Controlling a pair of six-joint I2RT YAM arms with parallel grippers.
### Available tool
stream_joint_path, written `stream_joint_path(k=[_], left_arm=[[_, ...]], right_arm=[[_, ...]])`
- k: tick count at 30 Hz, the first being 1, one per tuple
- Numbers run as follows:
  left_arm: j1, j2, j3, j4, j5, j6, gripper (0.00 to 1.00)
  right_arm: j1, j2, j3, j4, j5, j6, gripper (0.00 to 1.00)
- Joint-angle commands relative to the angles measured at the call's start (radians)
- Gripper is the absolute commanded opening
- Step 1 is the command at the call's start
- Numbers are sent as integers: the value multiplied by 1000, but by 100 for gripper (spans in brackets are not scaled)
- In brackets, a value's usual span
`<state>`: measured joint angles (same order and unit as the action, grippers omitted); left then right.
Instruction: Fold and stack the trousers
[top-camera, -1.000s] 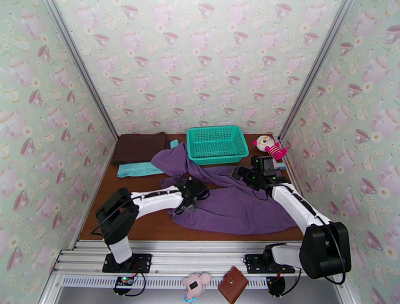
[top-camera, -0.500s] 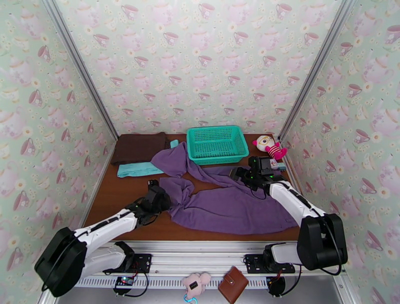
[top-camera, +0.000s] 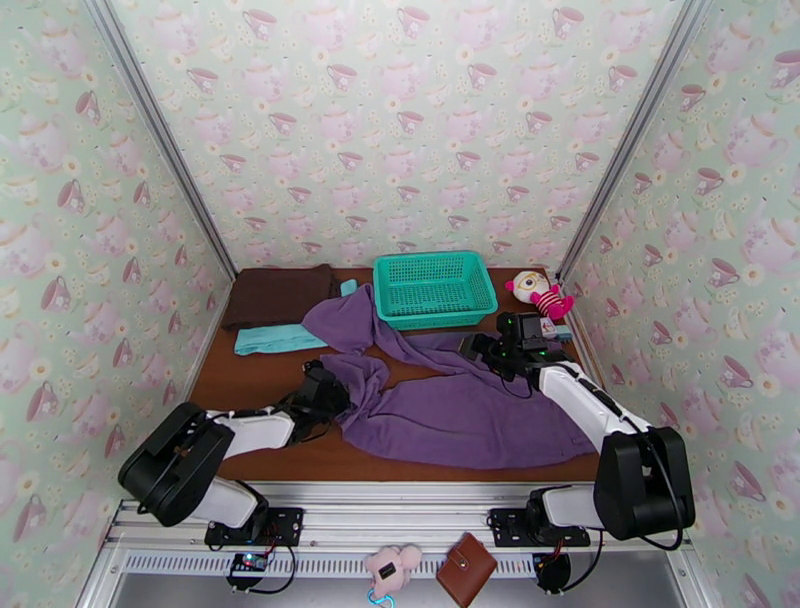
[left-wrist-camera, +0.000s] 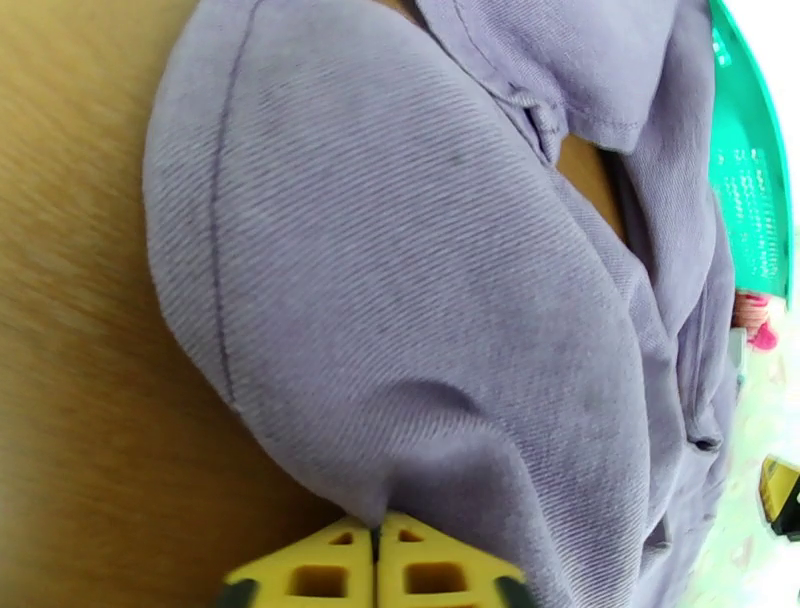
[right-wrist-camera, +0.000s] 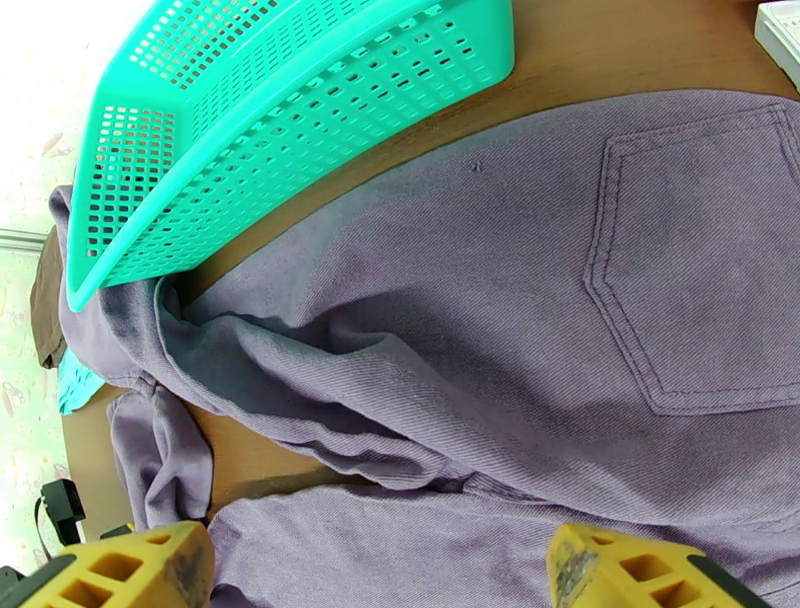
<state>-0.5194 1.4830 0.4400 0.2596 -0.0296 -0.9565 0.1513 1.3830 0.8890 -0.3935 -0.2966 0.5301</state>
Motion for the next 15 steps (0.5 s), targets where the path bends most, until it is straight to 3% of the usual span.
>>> stream_joint_path(k=[1,4,8,12,15], left_arm=[[22,-58,3,-38,-3,7,0],[61,-194,68,-363,-97,124,0],[91,-293,260,-861,-326,251,0],[151,-204,499,-1239,-428,339,0],[138,-91,642,-1386,-522,380,0]], right_arm=[[7,11,2,12,-16,-1,91],[6,8,8,0,-8,-16,91],[6,8,10,4,-8,-31,92],[7,25,5,31,-37,-30,91],[7,44,4,48,-51,-26,91]])
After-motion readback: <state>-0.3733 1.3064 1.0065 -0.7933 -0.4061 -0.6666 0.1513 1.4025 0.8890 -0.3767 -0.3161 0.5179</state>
